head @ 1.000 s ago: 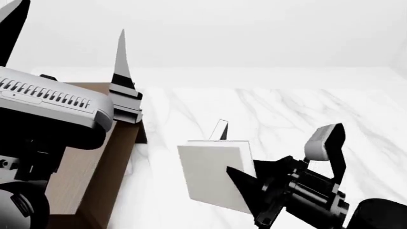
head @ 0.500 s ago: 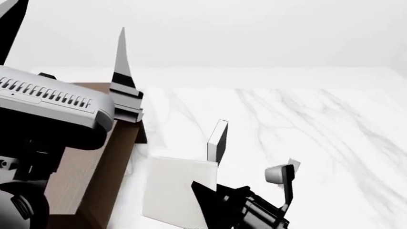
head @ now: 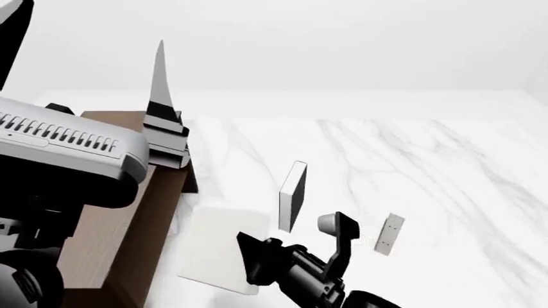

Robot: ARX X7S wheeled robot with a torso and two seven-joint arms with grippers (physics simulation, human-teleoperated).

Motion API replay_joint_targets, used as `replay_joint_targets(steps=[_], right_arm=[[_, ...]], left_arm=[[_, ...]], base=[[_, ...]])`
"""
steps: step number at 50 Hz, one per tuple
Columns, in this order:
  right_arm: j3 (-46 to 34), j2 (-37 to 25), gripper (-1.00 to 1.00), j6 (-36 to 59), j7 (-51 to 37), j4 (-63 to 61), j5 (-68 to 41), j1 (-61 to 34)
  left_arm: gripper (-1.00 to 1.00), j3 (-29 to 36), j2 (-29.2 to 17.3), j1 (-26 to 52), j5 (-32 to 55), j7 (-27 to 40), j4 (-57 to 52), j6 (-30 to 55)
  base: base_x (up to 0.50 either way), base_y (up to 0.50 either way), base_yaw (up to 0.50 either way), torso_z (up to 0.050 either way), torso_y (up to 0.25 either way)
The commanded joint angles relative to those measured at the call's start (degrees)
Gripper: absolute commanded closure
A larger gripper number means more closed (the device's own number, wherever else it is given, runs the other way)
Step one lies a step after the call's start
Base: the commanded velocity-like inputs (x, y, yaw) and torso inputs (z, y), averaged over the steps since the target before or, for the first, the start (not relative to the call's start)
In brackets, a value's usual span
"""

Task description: Pick up the book on the right and place it under the cabinet shelf.

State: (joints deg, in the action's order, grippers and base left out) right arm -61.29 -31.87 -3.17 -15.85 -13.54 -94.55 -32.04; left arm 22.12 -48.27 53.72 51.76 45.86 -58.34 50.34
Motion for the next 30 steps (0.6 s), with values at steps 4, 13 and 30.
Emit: replay_joint_targets(steps=[4, 13, 30], right_arm=[[1.04, 5.19, 1.00, 1.31, -0.59, 6.34, -1.16, -2.07], [0.28, 6.36, 1.00, 2.15, -0.26, 7.66, -1.68, -1.87], [-1.14, 8.96, 1.00, 3.95, 0.35, 11.77, -2.13, -2.71]], left_arm=[[-1.00, 1.37, -0.62, -0.08, -0.46, 0.31, 0.54, -1.33], [-1.00, 2.06, -0.90, -0.07, -0.80, 0.34, 0.90, -1.99], [-1.00, 3.03, -1.26, -0.09, -1.16, 0.49, 1.19, -3.05]], base=[[0.00, 0.00, 0.00, 0.000, 0.003], [0.00, 0.00, 0.00, 0.001, 0.000], [0.00, 0.00, 0.00, 0.000, 0.001]])
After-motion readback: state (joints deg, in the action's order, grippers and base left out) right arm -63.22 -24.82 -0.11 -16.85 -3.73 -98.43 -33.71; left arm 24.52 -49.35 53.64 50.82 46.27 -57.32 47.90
